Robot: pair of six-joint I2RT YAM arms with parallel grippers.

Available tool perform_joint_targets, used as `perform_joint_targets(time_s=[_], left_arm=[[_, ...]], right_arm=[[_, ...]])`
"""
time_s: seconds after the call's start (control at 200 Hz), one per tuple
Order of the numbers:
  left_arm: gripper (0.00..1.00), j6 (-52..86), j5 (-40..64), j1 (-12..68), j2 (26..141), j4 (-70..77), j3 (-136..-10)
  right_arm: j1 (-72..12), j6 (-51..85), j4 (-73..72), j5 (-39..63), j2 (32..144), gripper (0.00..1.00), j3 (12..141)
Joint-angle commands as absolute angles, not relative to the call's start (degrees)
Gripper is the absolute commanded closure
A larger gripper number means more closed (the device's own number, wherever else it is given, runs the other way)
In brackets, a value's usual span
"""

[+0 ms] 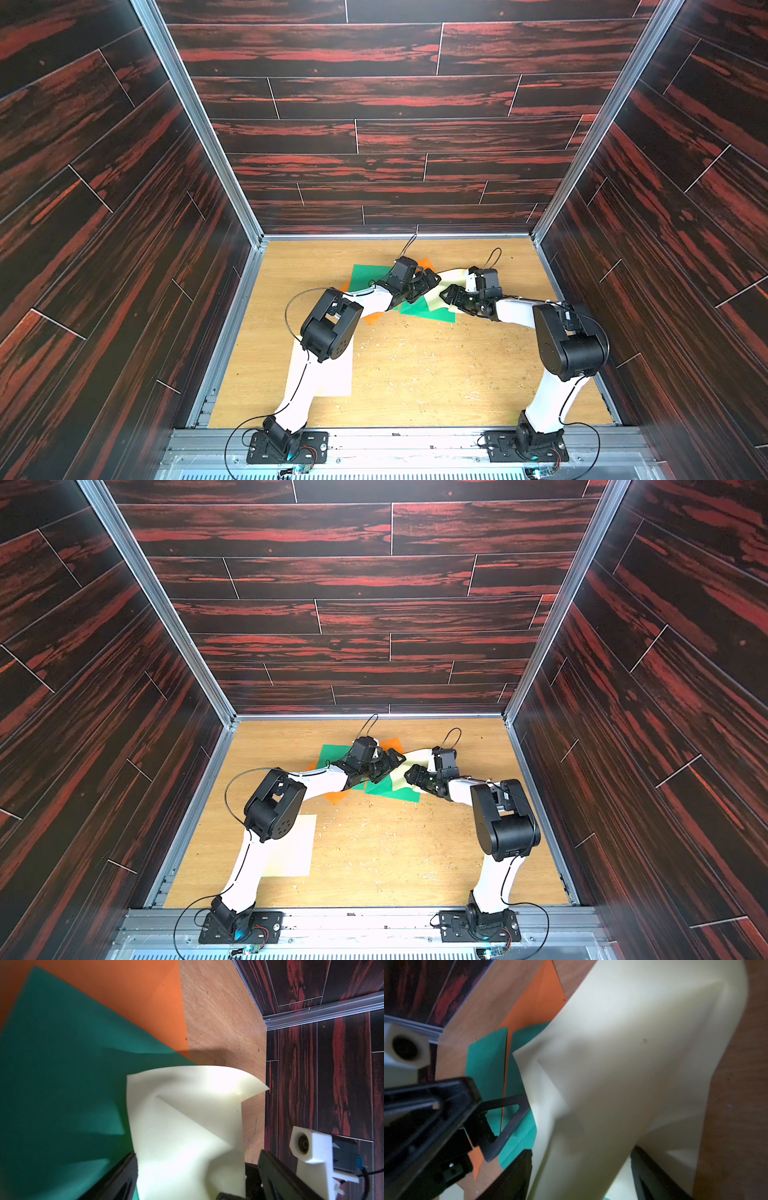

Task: Sort the scattered colored papers by color
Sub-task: Pick up the colored paper from the center of the board.

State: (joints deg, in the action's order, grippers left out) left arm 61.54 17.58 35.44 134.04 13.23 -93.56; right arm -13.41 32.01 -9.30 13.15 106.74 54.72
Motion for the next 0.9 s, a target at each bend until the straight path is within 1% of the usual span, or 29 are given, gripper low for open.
perform_joint_targets(time_s=[0.0, 0.055, 0.085, 0.22, 0.336, 0.561, 0.651, 0.897], left_arm=[[0.05, 61.23, 17.72, 35.64, 132.94, 14.48, -92.53], [0.05, 61.09, 17.53, 35.68, 132.67, 14.5, -92.3], [0.05, 60.81, 17.55, 35.68, 132.54, 14.43, -92.26], [0.05, 59.84, 17.33, 35.68, 131.49, 14.25, -91.46], [0.03, 58.75, 16.26, 35.66, 130.02, 14.23, -90.12], [0.03, 58.28, 17.0, 35.63, 128.14, 15.94, -88.42], [0.03, 58.12, 16.15, 35.56, 126.32, 17.23, -85.7], [0.03, 60.34, 13.92, 35.42, 118.95, 28.22, -74.8]], right_arm=[[-14.09, 32.01, -3.15, 14.94, 109.49, 0.34, 53.92], [-14.1, 31.9, -3.08, 15.19, 109.67, 0.42, 54.04], [-14.07, 31.82, -3.09, 15.35, 109.56, 0.43, 54.13], [-14.1, 31.66, -3.1, 14.66, 108.04, 0.41, 53.88], [-14.08, 31.03, -1.79, 14.08, 105.44, 0.41, 54.5], [-14.07, 30.92, -0.06, 16.65, 100.15, 0.4, 55.27], [-14.11, 30.76, 0.67, 16.7, 98.49, 0.4, 55.7], [-14.15, 30.82, 0.96, 17.95, 98.21, 0.42, 56.69]])
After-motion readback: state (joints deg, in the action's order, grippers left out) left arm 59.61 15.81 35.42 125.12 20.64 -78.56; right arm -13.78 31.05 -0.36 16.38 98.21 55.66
